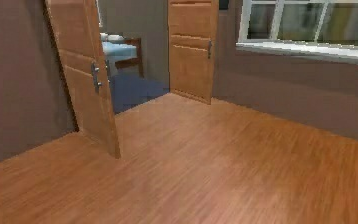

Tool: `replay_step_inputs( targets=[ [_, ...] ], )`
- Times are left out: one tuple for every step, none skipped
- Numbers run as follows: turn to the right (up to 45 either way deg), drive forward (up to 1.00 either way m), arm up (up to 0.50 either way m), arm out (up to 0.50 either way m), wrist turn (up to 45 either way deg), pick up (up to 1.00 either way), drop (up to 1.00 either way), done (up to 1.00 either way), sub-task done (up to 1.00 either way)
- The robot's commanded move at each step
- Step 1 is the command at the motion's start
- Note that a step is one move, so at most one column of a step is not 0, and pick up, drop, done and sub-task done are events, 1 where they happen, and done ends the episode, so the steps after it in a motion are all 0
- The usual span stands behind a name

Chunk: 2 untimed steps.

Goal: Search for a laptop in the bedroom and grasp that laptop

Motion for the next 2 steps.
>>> replay_step_inputs(
  targets=[
    [0.0,1.00,0.00,0.00,0.0,0.00,0.00,0.00,0.00],
    [0.0,1.00,0.00,0.00,0.0,0.00,0.00,0.00,0.00]
  ],
)
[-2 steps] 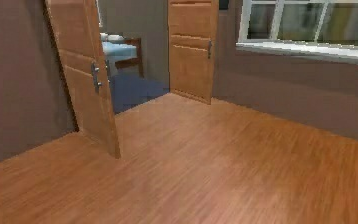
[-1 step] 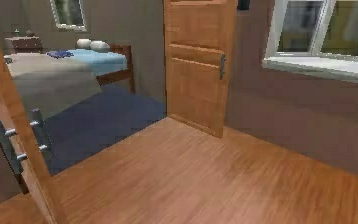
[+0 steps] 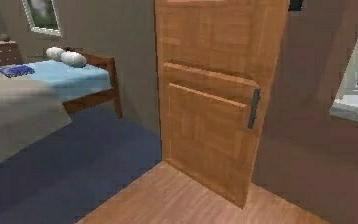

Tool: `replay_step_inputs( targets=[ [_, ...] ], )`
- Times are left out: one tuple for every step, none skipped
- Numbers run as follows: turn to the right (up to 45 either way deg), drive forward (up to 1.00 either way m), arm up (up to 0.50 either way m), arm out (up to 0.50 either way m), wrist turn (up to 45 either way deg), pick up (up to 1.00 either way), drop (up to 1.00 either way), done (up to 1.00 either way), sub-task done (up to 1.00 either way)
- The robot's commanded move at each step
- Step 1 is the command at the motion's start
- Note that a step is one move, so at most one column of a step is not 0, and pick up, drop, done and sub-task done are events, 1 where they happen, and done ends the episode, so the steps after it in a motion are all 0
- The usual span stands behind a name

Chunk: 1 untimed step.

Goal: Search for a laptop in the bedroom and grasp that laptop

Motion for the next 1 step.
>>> replay_step_inputs(
  targets=[
    [-6.0,0.00,0.00,0.00,0.0,0.00,0.00,0.00,0.00]
  ],
)
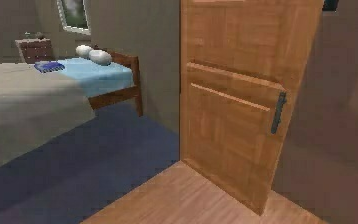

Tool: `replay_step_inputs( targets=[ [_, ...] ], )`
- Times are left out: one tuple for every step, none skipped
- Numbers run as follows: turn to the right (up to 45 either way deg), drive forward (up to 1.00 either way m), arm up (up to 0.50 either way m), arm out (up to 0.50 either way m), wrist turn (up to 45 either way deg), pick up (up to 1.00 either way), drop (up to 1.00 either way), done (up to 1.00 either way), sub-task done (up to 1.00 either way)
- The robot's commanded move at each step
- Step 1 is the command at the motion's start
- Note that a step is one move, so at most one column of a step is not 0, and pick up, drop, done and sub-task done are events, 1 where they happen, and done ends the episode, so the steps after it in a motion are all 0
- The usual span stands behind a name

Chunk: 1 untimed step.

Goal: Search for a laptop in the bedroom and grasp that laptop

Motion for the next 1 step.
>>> replay_step_inputs(
  targets=[
    [0.0,0.15,0.00,0.00,0.0,0.00,0.00,0.00,0.00]
  ],
)
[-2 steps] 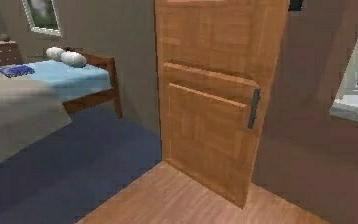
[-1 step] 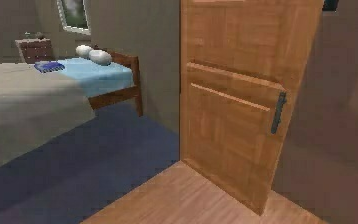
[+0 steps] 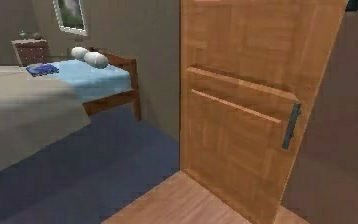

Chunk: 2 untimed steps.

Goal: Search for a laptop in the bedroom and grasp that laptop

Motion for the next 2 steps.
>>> replay_step_inputs(
  targets=[
    [-42.0,0.00,0.00,0.00,0.0,0.00,0.00,0.00,0.00],
    [0.0,1.00,0.00,0.00,0.0,0.00,0.00,0.00,0.00]
  ],
)
